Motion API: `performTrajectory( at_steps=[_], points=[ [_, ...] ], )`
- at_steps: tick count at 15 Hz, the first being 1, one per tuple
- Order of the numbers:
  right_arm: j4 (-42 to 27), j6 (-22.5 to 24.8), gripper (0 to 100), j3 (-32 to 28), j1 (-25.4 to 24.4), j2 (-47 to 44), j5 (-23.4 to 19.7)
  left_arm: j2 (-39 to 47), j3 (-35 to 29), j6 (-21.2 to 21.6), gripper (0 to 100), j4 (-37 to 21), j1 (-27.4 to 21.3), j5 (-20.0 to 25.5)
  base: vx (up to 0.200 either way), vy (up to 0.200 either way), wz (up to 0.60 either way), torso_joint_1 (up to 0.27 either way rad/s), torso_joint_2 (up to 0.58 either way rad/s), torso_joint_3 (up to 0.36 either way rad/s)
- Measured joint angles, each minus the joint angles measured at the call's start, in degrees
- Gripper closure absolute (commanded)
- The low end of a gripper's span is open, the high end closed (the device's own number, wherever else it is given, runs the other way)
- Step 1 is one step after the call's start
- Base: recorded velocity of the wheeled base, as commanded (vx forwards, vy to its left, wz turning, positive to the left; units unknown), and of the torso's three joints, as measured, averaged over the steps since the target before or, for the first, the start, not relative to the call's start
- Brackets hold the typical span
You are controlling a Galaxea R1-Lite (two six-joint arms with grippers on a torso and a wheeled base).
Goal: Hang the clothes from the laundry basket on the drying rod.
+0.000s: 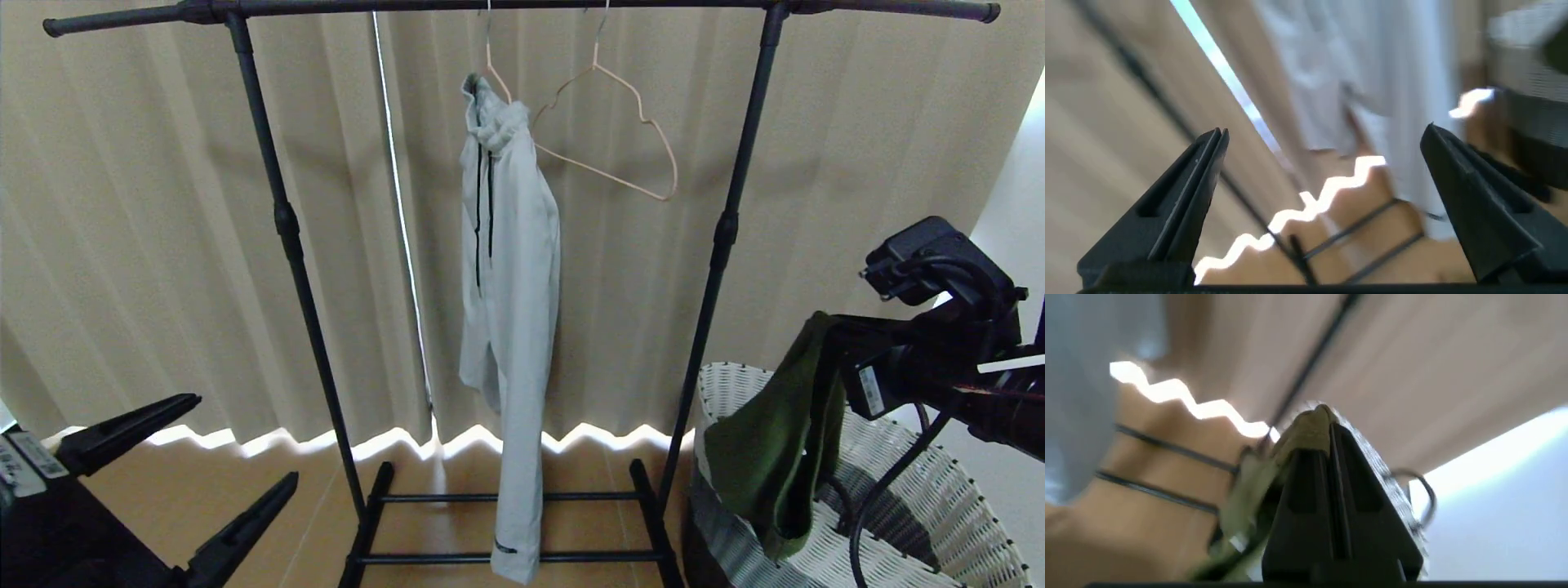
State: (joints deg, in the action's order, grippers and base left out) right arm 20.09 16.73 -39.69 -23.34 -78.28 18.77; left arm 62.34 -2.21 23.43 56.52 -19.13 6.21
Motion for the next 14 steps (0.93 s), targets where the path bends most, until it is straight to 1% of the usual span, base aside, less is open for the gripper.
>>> performTrajectory(
  at_steps=[1,3,5,6,8,10,11,14],
  points=[
    [-0.06,-0.39,100,-1.01,-1.21,-0.48,-1.05,1.27,-0.21,0.11,0,-0.09,-2.76,0.04,0.000,0.000,0.00,0.000,0.00,0.000],
    [0.11,-1.93,100,-4.35,-4.22,-1.10,-6.60,4.74,-2.76,0.00,0,0.06,-8.37,0.11,0.000,0.000,0.00,0.000,0.00,0.000],
    [0.11,-3.51,100,-6.89,-6.39,-1.22,-11.19,9.57,-7.22,-0.22,0,0.15,-13.69,0.02,0.000,0.000,0.00,0.000,0.00,0.000],
    [0.21,-4.30,100,-7.79,-7.22,-1.24,-12.21,11.69,-9.29,-0.39,0,0.17,-15.90,-0.05,0.000,0.000,0.00,0.000,0.00,0.000],
    [0.71,-7.02,100,-9.62,-9.67,-1.27,-13.09,16.82,-14.69,-1.45,0,0.17,-21.83,-0.33,0.000,0.000,0.00,0.000,0.00,0.000],
    [5.00,-8.19,100,-10.08,-12.02,-1.40,-13.23,22.00,-19.75,-3.73,0,0.11,-27.06,-1.56,0.000,0.000,0.00,0.000,0.00,0.000],
    [6.78,-8.28,100,-10.08,-13.18,-1.51,-13.39,24.78,-22.30,-5.07,0,0.09,-28.99,-2.82,0.000,0.000,0.00,0.000,0.00,0.000],
    [7.06,-8.36,100,-9.73,-15.26,-1.60,-13.71,33.55,-30.45,-7.49,0,0.04,-32.44,-5.88,0.000,0.000,0.00,0.000,0.00,0.000]
  ],
)
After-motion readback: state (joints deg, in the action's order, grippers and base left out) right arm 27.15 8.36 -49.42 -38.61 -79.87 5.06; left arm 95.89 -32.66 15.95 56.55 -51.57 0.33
